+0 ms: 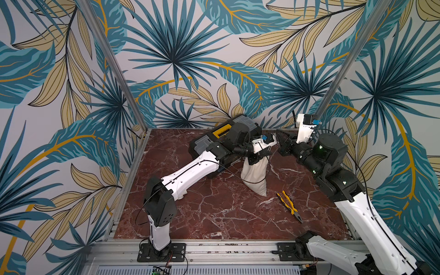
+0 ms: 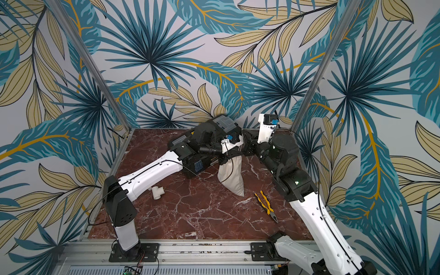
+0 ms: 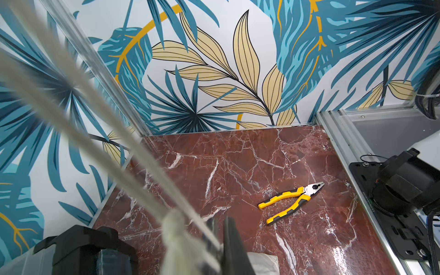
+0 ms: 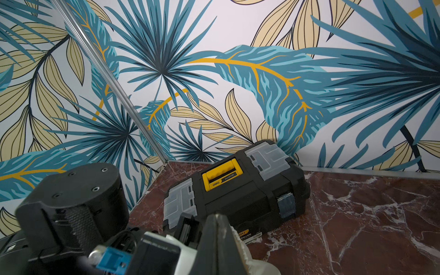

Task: Close the soil bag
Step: Frap the soil bag at the center of the board.

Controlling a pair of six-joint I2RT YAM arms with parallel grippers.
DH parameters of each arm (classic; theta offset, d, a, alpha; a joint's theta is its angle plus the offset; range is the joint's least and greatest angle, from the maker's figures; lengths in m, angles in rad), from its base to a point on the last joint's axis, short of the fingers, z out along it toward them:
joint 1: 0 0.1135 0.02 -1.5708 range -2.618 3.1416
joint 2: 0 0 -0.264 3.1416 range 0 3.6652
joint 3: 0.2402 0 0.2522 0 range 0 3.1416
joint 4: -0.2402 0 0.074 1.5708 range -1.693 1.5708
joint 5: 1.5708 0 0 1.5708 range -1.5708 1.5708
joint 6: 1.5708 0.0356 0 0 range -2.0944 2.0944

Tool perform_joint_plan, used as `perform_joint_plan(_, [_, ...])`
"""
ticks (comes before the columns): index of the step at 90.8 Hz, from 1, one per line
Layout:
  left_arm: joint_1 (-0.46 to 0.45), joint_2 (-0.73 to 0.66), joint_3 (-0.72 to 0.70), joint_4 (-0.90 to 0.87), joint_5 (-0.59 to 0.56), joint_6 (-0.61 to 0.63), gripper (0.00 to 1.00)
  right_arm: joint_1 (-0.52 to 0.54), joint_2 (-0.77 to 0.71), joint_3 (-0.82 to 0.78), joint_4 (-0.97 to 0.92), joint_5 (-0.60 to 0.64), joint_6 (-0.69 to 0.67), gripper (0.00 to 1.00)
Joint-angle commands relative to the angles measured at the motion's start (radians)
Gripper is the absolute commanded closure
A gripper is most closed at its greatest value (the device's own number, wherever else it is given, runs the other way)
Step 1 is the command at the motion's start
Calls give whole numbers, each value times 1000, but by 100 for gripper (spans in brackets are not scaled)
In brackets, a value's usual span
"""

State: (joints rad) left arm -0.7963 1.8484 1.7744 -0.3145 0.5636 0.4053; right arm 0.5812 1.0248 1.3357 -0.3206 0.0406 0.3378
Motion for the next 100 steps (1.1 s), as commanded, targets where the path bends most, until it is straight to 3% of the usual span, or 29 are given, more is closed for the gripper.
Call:
perform_joint_plan(1, [-6,-3,-32,-153,-54,23,88,-5,-50,53,153,51,4,100])
perform_joint_plan(43, [-4,-31,-58,-204,-231,43,88,-4,-95,98,143,223,-20,100])
perform_joint_plan(71, [-12,-18,-57,-213,-264,45,87,-5,-48,180,162,174,-42,100])
perform_joint_plan(100, [-20,-19,-84,-253,-436,61,89,-5,13,287,169,130,-78,100])
